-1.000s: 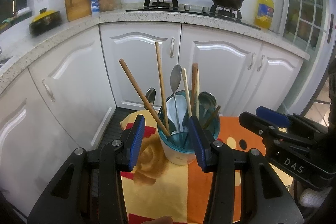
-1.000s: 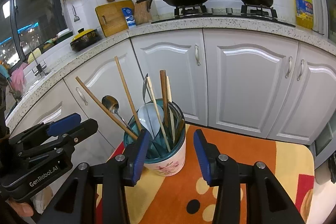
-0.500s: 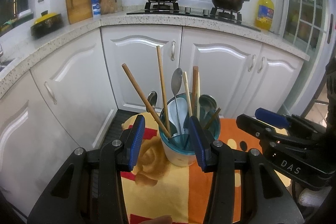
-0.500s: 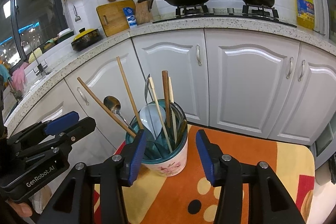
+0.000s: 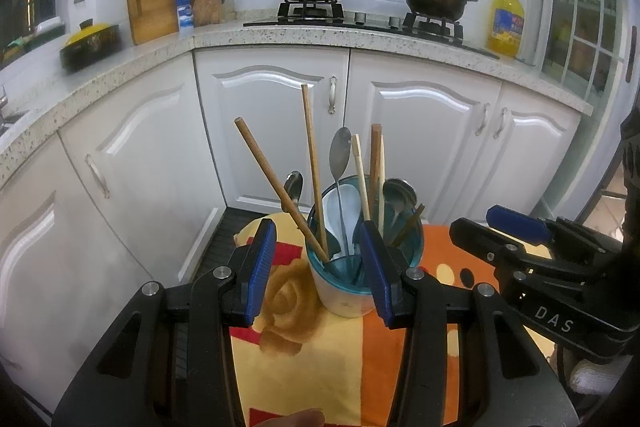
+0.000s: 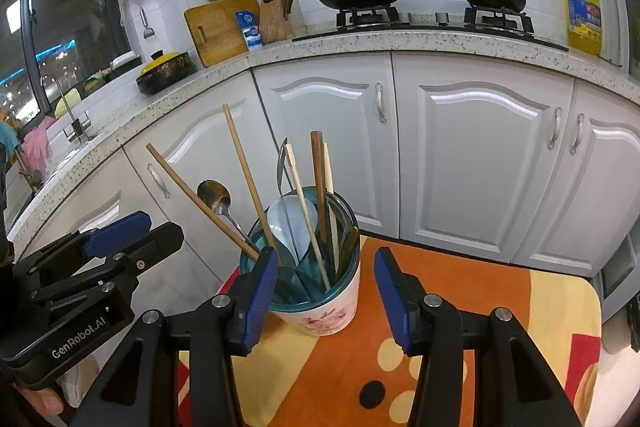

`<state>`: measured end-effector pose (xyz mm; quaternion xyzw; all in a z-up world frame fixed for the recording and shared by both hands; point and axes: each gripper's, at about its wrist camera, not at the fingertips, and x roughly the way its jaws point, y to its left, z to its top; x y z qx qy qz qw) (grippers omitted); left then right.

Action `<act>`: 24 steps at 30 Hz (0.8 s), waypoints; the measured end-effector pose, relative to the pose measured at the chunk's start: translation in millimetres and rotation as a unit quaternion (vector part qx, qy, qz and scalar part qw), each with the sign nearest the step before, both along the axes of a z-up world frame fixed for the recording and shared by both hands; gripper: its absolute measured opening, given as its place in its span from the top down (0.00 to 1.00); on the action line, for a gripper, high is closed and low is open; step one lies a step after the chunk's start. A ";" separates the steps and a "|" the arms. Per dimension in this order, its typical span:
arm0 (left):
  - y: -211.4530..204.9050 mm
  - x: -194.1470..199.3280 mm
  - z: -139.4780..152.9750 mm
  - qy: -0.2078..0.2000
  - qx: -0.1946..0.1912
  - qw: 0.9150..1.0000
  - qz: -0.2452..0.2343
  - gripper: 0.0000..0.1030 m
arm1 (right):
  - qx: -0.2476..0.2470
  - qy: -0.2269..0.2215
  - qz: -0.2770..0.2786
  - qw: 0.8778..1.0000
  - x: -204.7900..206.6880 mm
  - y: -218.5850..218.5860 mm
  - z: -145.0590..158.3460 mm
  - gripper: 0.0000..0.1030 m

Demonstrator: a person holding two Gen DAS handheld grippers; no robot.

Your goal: Organize utensils

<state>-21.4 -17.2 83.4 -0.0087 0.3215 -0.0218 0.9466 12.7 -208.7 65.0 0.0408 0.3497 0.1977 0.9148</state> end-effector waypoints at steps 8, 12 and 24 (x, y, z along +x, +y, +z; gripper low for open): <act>1.9 -0.6 -1.7 0.002 0.000 1.000 0.004 0.59 | -0.002 0.002 0.003 1.000 -2.0 1.6 -2.3 0.53; 2.1 -0.9 -1.8 0.001 -0.002 1.000 0.005 0.59 | -0.002 0.002 0.001 1.000 -1.9 1.8 -2.5 0.53; 3.2 -1.3 -2.5 0.001 -0.001 1.000 0.006 0.59 | -0.005 0.007 0.004 1.000 -1.5 2.9 -4.9 0.53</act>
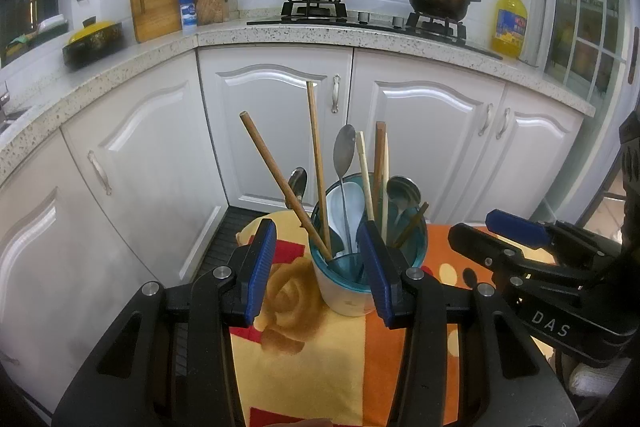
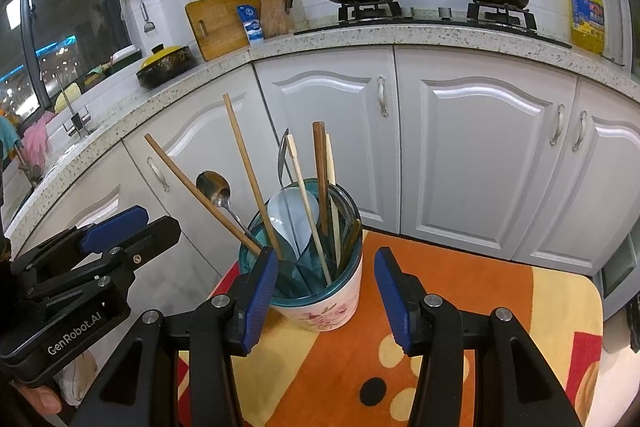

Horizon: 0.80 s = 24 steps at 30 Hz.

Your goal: Organize utensils

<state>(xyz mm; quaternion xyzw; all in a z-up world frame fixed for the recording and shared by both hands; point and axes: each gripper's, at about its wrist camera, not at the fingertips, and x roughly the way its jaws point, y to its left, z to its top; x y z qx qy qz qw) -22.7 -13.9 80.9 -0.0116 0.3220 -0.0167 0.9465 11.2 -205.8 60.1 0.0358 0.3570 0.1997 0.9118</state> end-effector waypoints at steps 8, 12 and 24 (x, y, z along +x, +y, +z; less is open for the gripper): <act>0.0 -0.3 -0.8 0.000 0.000 1.000 0.000 0.59 | -0.001 0.003 0.000 1.000 0.5 0.5 -1.2 0.53; 0.5 0.5 -1.4 0.001 0.000 1.000 0.000 0.59 | -0.002 0.004 0.001 1.000 1.1 0.7 -1.4 0.53; 0.0 -0.2 -2.5 0.001 -0.001 1.000 0.002 0.59 | -0.004 0.010 0.005 1.000 2.0 3.5 -5.7 0.53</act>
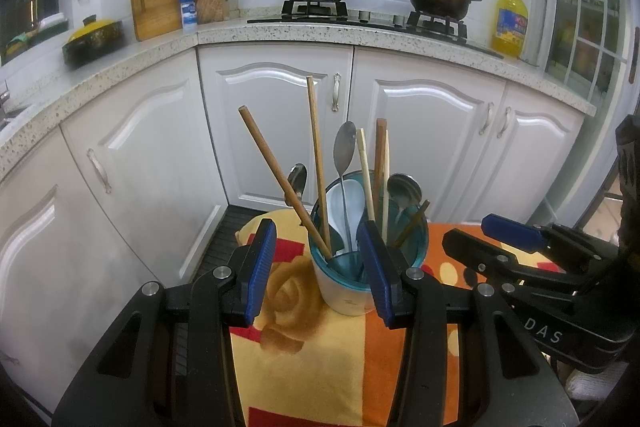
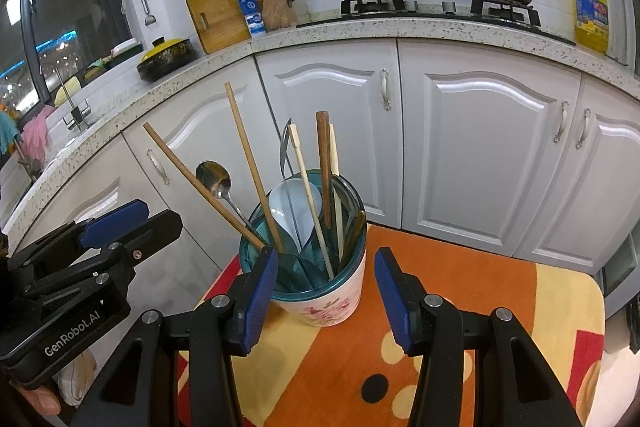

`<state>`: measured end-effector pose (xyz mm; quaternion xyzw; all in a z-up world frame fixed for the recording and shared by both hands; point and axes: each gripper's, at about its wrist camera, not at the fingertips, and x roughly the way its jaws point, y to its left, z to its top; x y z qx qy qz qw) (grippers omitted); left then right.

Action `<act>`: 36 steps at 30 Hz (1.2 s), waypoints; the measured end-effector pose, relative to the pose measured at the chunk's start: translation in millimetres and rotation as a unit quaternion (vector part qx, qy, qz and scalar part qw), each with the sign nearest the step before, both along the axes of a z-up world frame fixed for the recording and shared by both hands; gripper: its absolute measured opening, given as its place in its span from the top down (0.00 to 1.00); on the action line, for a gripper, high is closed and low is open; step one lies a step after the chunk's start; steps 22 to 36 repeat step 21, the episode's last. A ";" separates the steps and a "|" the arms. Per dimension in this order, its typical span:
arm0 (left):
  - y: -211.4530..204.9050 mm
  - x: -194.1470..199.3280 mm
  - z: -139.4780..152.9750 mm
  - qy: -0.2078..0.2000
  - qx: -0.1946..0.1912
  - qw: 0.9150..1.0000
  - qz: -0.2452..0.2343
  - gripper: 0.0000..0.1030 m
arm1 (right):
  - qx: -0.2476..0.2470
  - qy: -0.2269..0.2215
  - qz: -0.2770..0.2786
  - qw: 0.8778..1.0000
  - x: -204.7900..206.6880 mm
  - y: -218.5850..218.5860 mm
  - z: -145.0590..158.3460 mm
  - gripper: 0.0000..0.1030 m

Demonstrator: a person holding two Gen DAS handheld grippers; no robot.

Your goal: Organize utensils

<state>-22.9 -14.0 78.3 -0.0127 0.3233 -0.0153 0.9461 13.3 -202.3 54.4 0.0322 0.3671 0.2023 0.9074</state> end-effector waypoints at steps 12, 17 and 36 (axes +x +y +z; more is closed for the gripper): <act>1.4 1.5 -4.0 0.001 -0.008 1.000 0.000 0.59 | -0.003 0.004 0.001 1.000 1.1 2.0 -3.2 0.53; 2.8 2.2 -4.6 -0.004 -0.014 1.000 -0.003 0.59 | 0.000 0.008 -0.002 1.000 2.3 -2.7 -6.6 0.53; 2.0 2.6 -6.5 0.001 -0.012 1.000 -0.004 0.59 | 0.003 0.008 -0.015 1.000 3.6 -16.3 -13.2 0.53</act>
